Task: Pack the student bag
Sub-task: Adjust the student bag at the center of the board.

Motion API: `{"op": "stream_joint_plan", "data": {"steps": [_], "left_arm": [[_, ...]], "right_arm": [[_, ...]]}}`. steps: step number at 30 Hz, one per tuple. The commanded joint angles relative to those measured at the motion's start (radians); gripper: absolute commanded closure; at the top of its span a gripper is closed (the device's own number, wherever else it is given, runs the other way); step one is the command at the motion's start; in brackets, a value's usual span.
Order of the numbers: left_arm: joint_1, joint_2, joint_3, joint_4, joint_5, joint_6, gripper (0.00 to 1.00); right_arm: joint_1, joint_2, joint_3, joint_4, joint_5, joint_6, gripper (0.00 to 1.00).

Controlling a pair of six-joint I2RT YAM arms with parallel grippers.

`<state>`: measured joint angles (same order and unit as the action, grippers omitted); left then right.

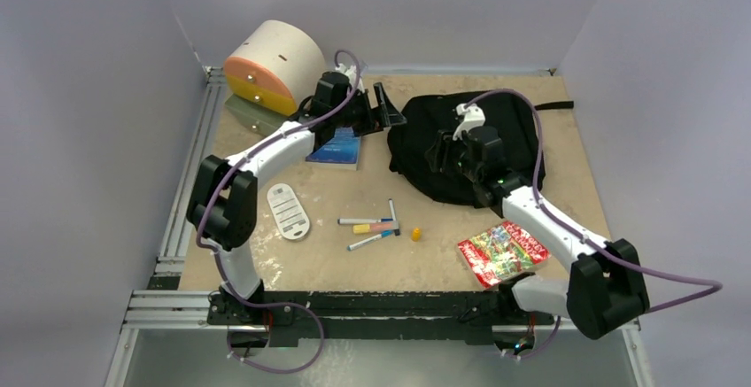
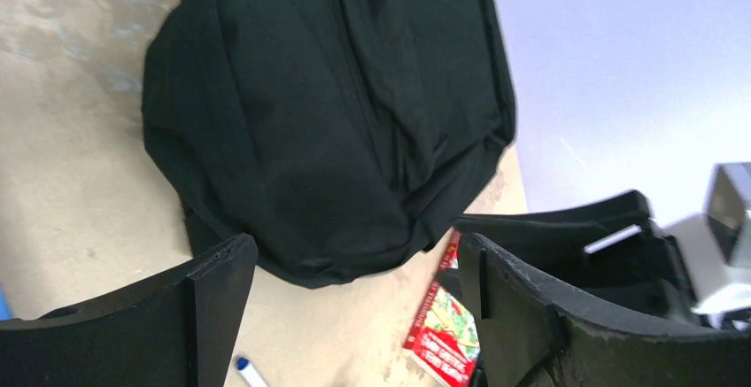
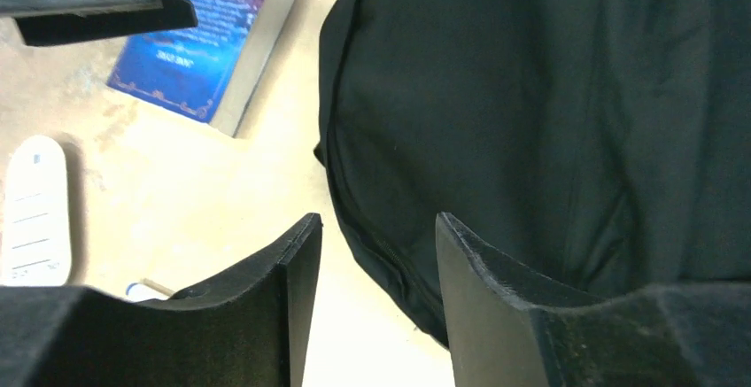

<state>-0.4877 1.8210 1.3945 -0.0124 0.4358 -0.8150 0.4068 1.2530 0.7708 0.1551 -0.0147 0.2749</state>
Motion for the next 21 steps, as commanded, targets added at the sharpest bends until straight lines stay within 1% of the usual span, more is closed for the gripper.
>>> {"op": "stream_joint_plan", "data": {"steps": [1,3,6,9,11,13,15,17,19,21], "left_arm": [[0.027,-0.043,0.070,-0.073,-0.089,0.147,0.16],[0.053,-0.057,0.073,-0.105,-0.102,0.197,0.16],[0.099,-0.064,0.092,-0.163,-0.097,0.263,0.16],[0.138,-0.053,0.130,-0.217,-0.063,0.316,0.16],[0.147,-0.043,0.155,-0.229,-0.046,0.338,0.13],[0.147,-0.033,0.173,-0.228,-0.039,0.367,0.08],[0.152,-0.026,0.167,-0.212,-0.036,0.376,0.08],[0.162,-0.021,0.137,-0.184,-0.012,0.372,0.08],[0.162,-0.016,0.115,-0.166,0.004,0.387,0.11],[0.156,-0.008,0.109,-0.167,0.005,0.396,0.13]], "right_arm": [[0.000,-0.096,0.000,0.025,0.041,0.101,0.45],[-0.003,-0.115,0.006,0.015,0.047,0.191,0.41],[-0.003,-0.108,0.048,-0.012,0.141,0.273,0.37],[-0.005,-0.047,0.123,-0.062,0.277,0.354,0.35],[-0.016,0.014,0.176,-0.082,0.338,0.396,0.34],[-0.040,0.080,0.227,-0.062,0.317,0.407,0.34],[-0.069,0.150,0.273,-0.048,0.298,0.418,0.34],[-0.105,0.213,0.317,-0.027,0.263,0.428,0.36],[-0.152,0.274,0.359,-0.009,0.213,0.426,0.38],[-0.174,0.337,0.398,0.003,0.190,0.419,0.39]]}}
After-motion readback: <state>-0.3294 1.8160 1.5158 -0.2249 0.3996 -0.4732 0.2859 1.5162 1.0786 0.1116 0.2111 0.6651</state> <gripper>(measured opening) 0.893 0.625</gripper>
